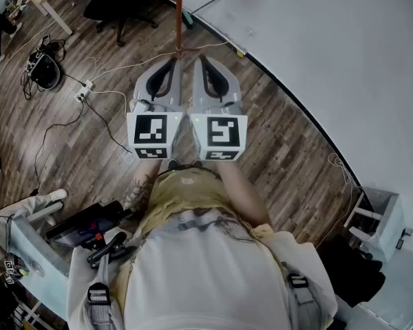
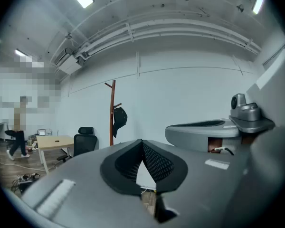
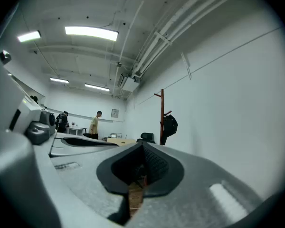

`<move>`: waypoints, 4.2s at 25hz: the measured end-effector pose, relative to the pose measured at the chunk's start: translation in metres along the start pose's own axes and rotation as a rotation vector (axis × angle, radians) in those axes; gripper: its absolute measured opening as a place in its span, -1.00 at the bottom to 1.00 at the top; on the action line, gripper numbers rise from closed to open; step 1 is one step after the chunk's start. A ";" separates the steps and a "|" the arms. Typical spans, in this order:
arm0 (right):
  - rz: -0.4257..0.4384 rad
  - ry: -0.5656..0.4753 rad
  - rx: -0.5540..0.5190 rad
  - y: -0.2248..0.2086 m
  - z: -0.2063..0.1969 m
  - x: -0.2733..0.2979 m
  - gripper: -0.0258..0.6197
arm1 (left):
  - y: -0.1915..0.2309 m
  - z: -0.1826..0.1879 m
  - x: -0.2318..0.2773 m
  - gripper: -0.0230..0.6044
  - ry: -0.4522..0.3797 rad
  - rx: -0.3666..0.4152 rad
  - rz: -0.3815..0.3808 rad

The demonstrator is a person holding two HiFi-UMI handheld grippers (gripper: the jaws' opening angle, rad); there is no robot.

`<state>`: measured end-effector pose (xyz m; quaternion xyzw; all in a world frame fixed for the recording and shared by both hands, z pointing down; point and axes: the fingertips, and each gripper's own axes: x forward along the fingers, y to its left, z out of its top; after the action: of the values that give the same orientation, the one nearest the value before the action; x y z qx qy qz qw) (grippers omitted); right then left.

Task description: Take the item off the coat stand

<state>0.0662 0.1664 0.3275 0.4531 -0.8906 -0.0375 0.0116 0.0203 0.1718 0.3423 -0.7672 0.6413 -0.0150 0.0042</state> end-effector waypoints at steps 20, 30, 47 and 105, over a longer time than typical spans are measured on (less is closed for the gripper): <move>0.006 0.040 0.031 0.020 -0.023 0.001 -0.92 | 0.017 -0.022 -0.013 -0.93 0.023 -0.030 0.014; 0.020 0.076 0.036 0.064 -0.033 0.018 -0.92 | 0.061 -0.033 -0.032 -0.93 0.040 -0.057 0.033; 0.110 0.056 0.065 0.022 -0.042 0.139 -0.92 | 0.114 -0.034 0.082 -0.93 0.044 -0.046 0.115; -0.135 0.078 0.079 -0.155 -0.035 0.445 -0.70 | 0.241 -0.026 0.405 -0.93 0.079 -0.056 0.003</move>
<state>-0.0695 -0.2859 0.3445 0.5132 -0.8577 0.0145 0.0260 -0.1455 -0.2695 0.3689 -0.7647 0.6423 -0.0273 -0.0426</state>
